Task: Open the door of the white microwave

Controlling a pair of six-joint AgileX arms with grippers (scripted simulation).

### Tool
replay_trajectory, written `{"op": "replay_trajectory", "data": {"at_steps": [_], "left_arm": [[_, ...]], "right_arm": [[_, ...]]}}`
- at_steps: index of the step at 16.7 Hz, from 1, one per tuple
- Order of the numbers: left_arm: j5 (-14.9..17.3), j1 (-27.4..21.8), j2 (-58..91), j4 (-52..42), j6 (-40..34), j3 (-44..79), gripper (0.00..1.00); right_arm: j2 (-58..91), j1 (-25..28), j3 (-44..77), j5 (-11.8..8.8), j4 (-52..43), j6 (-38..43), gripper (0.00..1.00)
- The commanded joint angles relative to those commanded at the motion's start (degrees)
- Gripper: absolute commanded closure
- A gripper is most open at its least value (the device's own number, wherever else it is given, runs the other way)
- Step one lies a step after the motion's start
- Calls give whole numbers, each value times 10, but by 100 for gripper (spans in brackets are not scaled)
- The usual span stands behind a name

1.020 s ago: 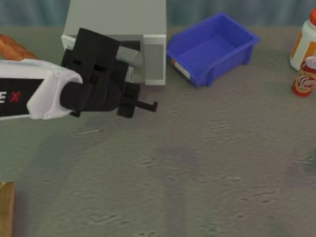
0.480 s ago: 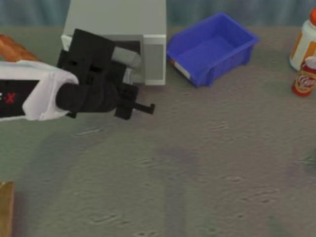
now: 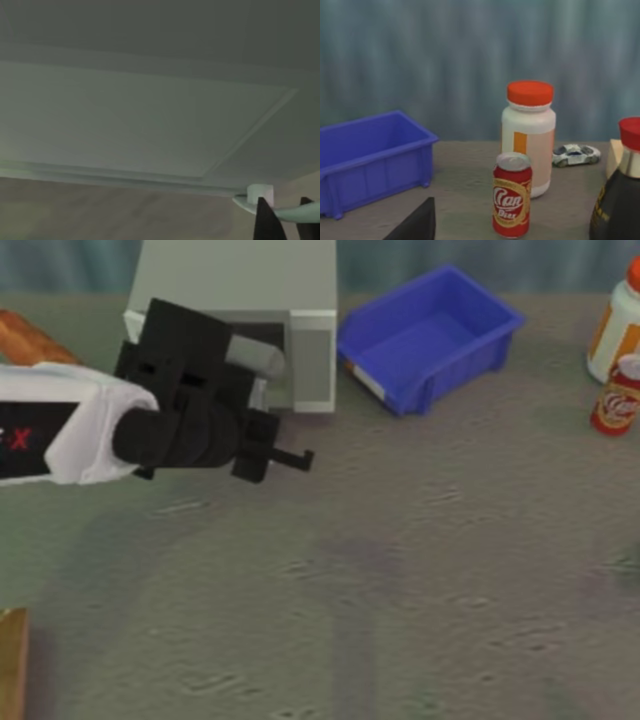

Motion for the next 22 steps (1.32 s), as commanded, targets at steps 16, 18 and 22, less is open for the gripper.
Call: {"op": "replay_trajectory", "data": {"at_steps": [16,18,22], "left_arm": [[17,6,-9,2,16,-9,100],[25,12,-13,2,28,-15,100],[25,12,-13,2,29,-15,100]], "right_arm": [[0,0,0,0,0,0,0],[0,0,0,0,0,0,0],[0,0,0,0,0,0,0]]}}
